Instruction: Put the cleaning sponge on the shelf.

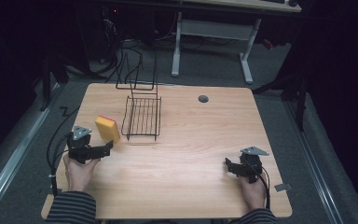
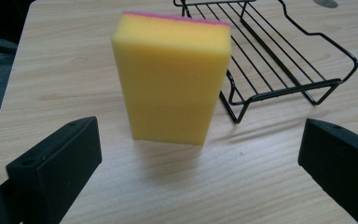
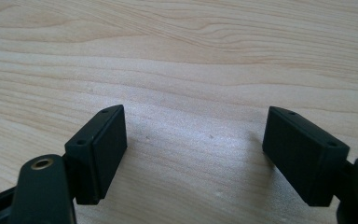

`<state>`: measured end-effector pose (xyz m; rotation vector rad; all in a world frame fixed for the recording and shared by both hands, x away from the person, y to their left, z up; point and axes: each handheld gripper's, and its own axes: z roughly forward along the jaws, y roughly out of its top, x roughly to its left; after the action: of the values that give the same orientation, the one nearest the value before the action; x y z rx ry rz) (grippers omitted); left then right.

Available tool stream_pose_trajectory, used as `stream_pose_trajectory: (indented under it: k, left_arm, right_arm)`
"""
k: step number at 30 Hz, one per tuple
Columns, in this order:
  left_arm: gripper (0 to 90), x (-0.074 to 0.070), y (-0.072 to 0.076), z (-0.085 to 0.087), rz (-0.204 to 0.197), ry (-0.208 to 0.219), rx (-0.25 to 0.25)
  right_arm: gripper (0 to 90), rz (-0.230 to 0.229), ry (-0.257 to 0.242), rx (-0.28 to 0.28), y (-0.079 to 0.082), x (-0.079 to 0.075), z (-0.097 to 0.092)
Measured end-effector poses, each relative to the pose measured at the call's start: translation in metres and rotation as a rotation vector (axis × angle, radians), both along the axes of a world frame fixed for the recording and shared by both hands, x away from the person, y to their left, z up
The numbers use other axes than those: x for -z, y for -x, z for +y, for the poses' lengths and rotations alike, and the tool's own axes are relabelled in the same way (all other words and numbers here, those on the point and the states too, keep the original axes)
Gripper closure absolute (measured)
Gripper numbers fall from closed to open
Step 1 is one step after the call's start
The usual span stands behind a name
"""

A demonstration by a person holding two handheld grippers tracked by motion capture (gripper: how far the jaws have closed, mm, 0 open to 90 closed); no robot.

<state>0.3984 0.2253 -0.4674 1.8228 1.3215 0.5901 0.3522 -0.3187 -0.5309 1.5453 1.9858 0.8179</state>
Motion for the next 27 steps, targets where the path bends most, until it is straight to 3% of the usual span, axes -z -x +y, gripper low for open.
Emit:
stream_pose_trajectory:
  k: [10, 27]
  left_arm:
    - [0.3, -0.005, -0.013, -0.002, 0.006, 0.001, 0.002]
    - [0.3, -0.009, -0.039, -0.006, 0.021, -0.032, -0.001]
  right_arm:
    - [22.0, 0.0, 0.001, 0.0, 0.0, 0.0, 0.0]
    - [22.0, 0.0, 0.001, -0.001, 0.0, 0.0, 0.0]
